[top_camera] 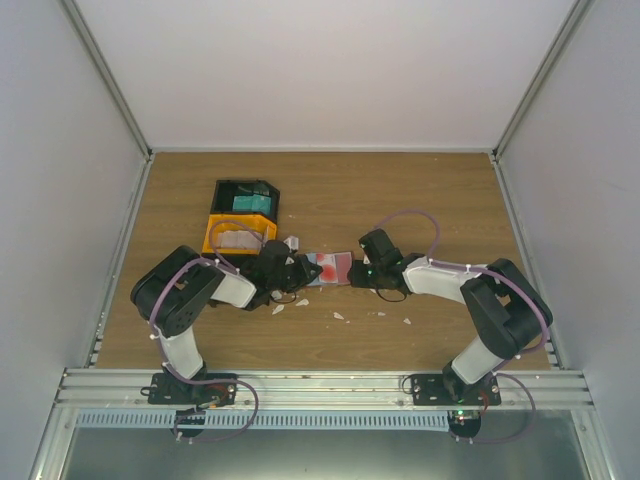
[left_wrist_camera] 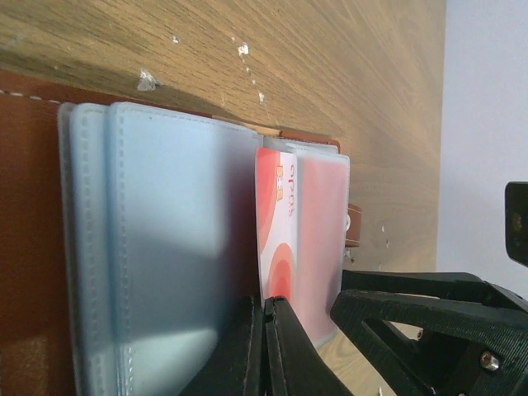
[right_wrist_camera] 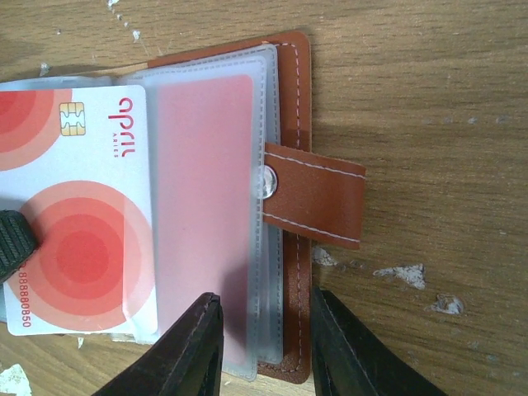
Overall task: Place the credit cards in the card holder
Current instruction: Insert the credit card into the card holder.
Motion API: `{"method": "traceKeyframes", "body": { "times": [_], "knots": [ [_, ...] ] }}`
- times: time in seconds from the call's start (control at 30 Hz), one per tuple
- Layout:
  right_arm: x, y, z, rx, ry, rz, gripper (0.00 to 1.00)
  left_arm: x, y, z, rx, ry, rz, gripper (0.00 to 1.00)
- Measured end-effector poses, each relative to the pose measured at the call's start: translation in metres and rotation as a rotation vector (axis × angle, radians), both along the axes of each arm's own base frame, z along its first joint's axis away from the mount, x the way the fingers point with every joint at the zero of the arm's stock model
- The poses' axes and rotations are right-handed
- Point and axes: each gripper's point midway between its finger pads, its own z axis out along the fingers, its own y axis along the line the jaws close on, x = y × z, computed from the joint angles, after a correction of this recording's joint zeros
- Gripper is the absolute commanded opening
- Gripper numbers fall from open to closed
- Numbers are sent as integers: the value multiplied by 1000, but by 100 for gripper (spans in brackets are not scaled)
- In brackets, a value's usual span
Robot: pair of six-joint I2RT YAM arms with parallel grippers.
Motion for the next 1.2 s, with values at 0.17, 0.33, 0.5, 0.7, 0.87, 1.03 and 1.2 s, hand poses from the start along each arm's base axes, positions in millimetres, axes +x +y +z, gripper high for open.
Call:
{"method": "traceKeyframes", "body": {
  "times": [0.17,0.33,0.5,0.7,0.87,1.03,1.2],
  "knots": [
    [0,0,0,0,2,-2,31,0,-2,0,-13,-2,-8,1],
    [0,0,-1,0,2,-3,31,0,-5,-5,-15,9,-19,1],
    [0,0,-1,1,3,-5,31,2,-10,-8,-22,17,-30,5],
    [0,0,-1,2,4,-7,30,1,-15,-10,-16,19,-43,9],
    [0,0,-1,3,3,-7,30,3,-26,-10,-2,10,-78,9],
    [0,0,0,4,2,-8,30,6,-33,-11,30,-8,-117,14],
    [-1,-1,0,4,-2,-10,30,6,-35,-7,67,-36,-151,23]
  ]
}}
